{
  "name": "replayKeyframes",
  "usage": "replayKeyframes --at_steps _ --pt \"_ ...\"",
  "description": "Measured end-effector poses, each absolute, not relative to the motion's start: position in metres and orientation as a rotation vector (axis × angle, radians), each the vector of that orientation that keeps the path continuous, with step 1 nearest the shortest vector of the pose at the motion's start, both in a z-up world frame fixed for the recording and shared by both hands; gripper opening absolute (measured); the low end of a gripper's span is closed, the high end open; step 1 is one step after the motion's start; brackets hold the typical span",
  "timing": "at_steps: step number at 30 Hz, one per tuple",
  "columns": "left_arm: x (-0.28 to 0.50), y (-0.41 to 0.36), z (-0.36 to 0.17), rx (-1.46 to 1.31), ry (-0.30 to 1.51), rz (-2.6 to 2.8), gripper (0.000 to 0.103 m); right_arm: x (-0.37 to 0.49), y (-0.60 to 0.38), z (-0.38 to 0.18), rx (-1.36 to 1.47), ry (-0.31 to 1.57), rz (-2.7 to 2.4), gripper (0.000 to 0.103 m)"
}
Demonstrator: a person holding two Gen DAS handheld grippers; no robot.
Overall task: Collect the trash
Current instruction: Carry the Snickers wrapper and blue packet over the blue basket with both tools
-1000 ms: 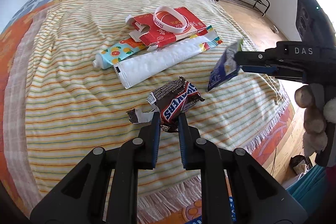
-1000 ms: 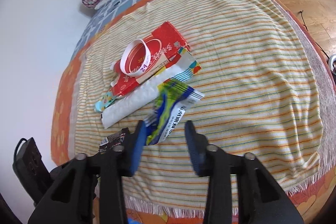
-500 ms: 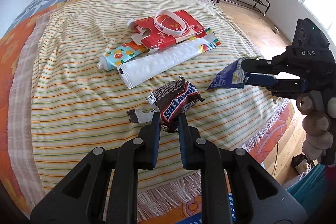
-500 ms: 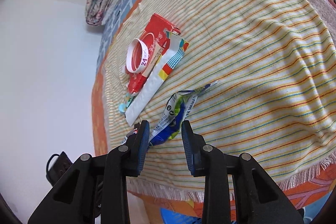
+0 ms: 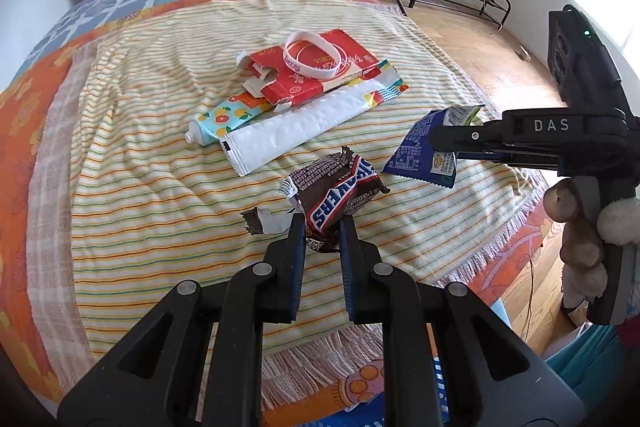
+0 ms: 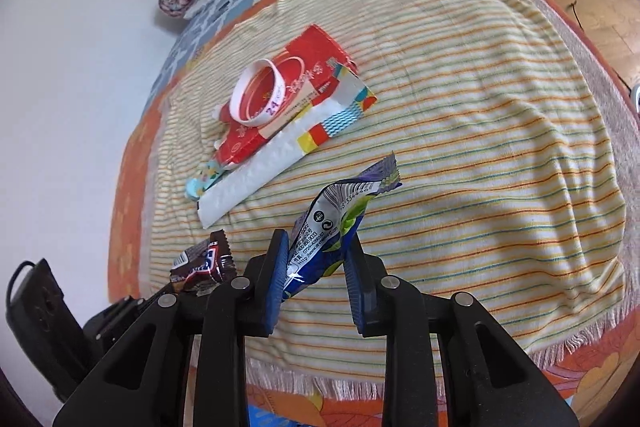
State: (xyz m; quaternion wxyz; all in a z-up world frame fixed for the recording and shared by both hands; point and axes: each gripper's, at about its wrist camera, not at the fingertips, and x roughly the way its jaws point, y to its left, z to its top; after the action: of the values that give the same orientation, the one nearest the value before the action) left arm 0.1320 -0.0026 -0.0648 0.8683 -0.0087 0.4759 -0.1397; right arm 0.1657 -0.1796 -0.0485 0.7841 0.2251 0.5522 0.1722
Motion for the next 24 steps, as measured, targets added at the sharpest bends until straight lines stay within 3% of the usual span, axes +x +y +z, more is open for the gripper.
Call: replayKeyframes --at_steps 13,24 --pt "0.088 0.004 -0.039 -0.018 0.960 -0.303 0.015 0.108 -0.167 0.002 0.270 1.092 0.421 0.025" --pt "0.041 0.007 -0.036 0.016 0.963 -0.310 0.015 0.045 -0.162 0.010 0.156 1.074 0.461 0.025"
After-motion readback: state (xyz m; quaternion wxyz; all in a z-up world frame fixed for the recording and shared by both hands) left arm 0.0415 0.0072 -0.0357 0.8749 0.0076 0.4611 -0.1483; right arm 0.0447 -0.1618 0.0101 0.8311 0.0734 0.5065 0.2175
